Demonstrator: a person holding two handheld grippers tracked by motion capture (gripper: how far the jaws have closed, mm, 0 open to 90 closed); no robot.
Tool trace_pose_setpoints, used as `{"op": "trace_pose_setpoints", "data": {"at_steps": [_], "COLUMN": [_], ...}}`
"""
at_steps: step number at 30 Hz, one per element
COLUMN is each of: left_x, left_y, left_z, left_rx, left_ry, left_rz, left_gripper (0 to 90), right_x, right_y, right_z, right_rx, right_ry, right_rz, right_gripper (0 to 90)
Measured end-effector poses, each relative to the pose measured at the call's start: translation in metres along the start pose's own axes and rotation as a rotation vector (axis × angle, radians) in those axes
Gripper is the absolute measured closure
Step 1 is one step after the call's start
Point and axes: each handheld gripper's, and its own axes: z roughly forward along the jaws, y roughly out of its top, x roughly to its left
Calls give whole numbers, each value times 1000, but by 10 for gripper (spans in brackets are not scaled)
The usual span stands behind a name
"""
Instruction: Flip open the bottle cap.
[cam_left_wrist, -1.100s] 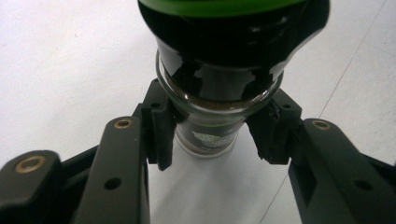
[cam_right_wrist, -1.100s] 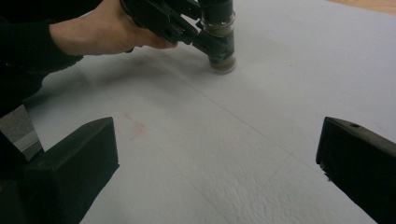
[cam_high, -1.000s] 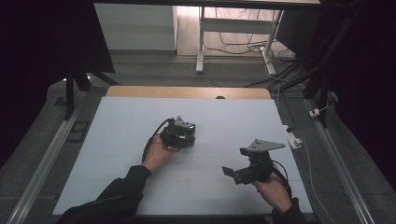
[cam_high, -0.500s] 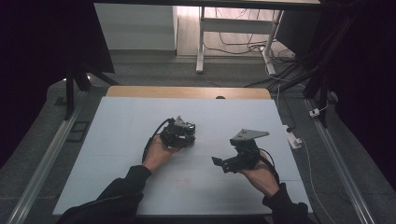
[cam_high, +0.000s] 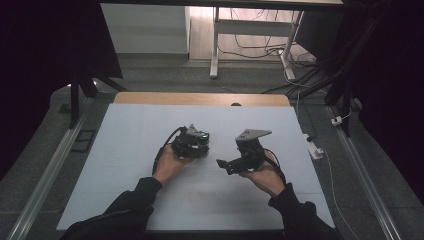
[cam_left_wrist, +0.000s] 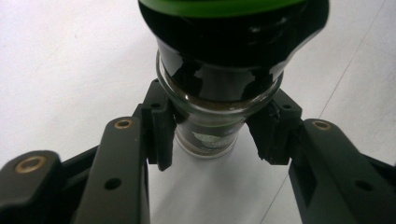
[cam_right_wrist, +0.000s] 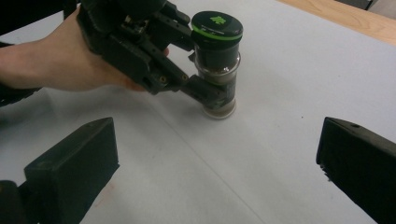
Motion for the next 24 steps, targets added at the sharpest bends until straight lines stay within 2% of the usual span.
{"op": "trace_pose_setpoints", "data": {"at_steps": [14, 18, 24], "left_x": [0, 0, 0], "left_y": [1, 1, 1], "left_z": [0, 0, 0], "left_rx": [5, 7, 7], "left_ry": [1, 2, 2], "left_rz": [6, 7, 9], "left_gripper": [537, 537, 537], "right_x": [-5, -6, -7], "right_y": [15, 17, 22], "right_z": [37, 43, 48], "right_rx": [25, 28, 33], "right_ry": [-12, -4, -6], "right_rz": [-5, -15, -15], "right_gripper": [9, 124, 449]}}
